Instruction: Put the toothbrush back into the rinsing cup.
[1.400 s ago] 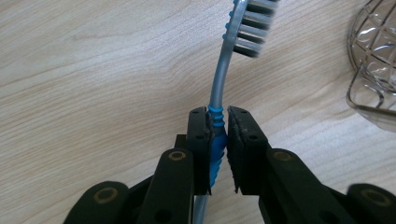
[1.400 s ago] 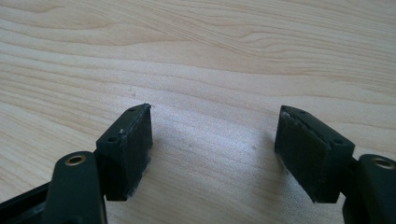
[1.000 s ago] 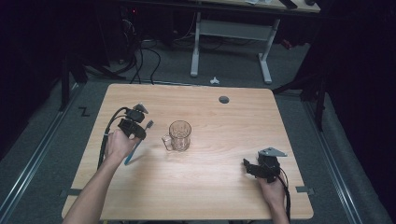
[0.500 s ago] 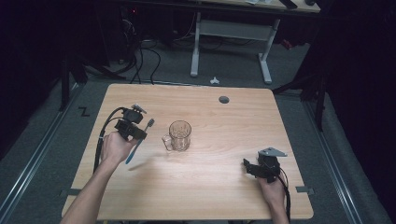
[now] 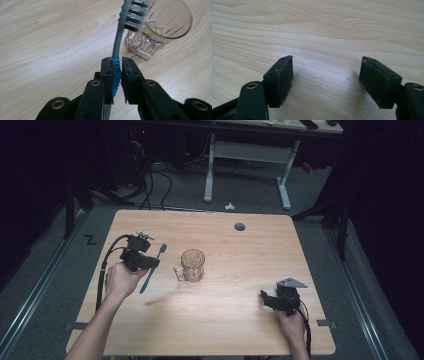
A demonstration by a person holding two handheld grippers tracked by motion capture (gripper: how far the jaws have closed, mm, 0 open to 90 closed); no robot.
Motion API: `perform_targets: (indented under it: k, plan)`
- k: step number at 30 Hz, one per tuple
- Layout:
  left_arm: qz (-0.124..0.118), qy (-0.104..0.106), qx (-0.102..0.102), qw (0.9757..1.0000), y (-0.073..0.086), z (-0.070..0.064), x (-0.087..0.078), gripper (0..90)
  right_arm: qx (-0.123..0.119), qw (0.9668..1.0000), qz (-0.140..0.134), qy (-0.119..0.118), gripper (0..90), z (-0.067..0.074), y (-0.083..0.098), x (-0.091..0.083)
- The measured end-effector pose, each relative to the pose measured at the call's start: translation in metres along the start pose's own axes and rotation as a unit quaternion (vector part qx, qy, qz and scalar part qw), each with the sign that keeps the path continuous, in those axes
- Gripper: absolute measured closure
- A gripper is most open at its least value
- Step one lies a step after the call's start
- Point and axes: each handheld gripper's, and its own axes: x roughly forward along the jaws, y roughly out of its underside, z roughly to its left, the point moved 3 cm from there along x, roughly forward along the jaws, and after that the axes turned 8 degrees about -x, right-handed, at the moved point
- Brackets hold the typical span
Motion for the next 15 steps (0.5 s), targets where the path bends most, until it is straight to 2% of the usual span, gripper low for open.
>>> perform_targets:
  k: [4, 10, 15]
  plan:
    - [-0.011, 0.002, 0.007, 0.9999, 0.002, -0.002, -0.005, 80.2, 0.000, 1.0000, 0.000, 0.000, 27.6, 0.000, 0.000, 0.000]
    - [-0.042, 0.025, 0.013, 0.9987, 0.002, -0.009, -0.011, 80.2, 0.000, 1.0000, 0.000, 0.001, 27.5, 0.000, 0.000, 0.000]
    - [-0.052, 0.035, 0.016, 0.9979, 0.001, -0.015, -0.012, 80.2, 0.001, 1.0000, 0.000, 0.001, 27.5, 0.000, 0.000, 0.000]
